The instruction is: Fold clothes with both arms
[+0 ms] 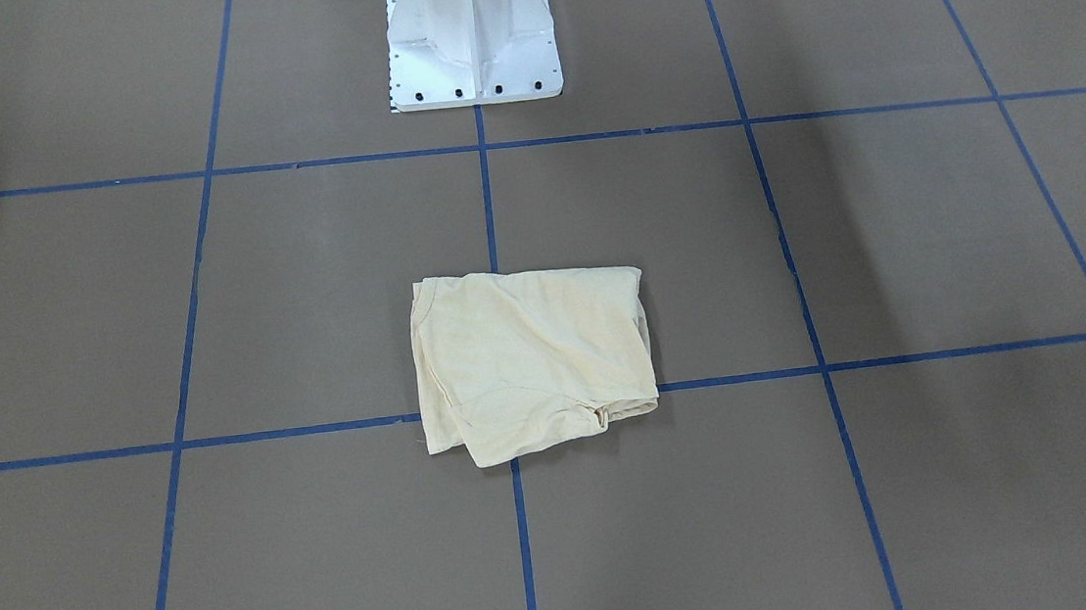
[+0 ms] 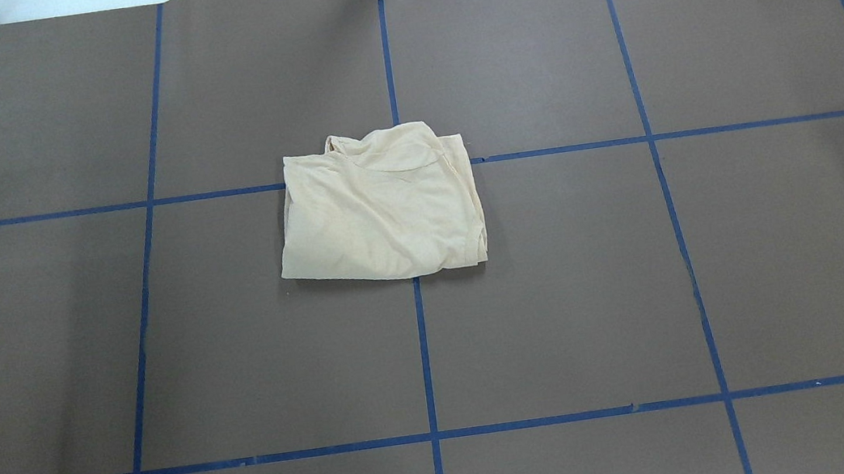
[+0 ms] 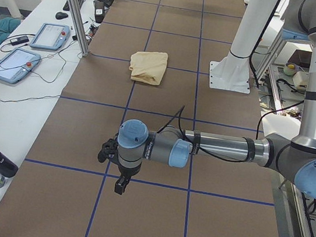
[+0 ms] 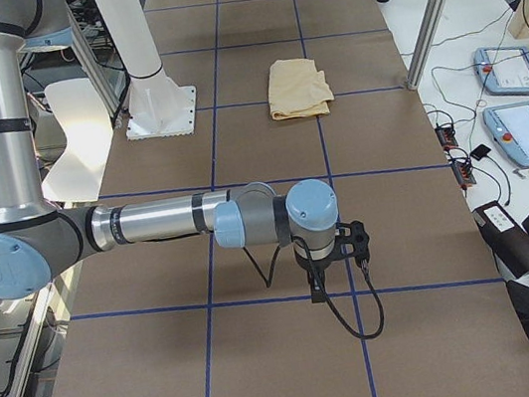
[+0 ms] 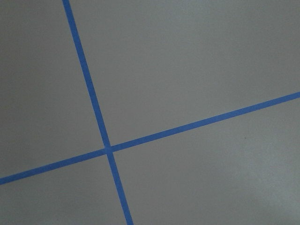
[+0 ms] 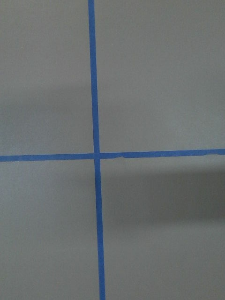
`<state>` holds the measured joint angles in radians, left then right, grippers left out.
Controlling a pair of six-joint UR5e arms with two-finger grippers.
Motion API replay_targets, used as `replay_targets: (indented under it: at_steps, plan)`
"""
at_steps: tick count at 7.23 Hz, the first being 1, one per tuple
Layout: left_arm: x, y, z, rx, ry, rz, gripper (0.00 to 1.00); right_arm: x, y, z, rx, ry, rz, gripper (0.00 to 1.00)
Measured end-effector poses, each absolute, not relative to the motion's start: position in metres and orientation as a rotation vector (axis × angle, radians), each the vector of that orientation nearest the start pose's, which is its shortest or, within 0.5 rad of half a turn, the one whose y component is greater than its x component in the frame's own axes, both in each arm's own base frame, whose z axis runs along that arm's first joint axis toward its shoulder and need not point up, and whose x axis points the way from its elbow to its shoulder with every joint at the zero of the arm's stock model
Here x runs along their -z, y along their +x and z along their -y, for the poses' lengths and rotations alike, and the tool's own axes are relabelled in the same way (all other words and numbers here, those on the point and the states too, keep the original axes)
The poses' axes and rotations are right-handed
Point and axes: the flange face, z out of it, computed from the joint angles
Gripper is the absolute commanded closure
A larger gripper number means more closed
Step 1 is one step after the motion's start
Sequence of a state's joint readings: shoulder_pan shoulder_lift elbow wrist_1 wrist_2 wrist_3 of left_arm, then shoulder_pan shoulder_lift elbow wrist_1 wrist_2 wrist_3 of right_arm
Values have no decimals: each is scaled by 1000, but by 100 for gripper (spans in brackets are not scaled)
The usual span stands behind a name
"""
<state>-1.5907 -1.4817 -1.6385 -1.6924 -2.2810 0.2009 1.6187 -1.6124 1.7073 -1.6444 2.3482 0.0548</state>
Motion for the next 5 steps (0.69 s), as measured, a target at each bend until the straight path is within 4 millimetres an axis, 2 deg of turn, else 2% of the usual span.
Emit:
replay_targets:
  at_steps: [1, 2, 5]
  plan:
    - [-656, -78, 460, -192, 174, -697, 0, -610, 81, 469, -113, 2, 773, 0]
    - [-654, -77, 461, -182, 173, -697, 0, -609, 76, 467, -122, -11, 773, 0]
    - [-670, -77, 455, -166, 141, -701, 0, -620, 68, 461, -123, -41, 771, 0]
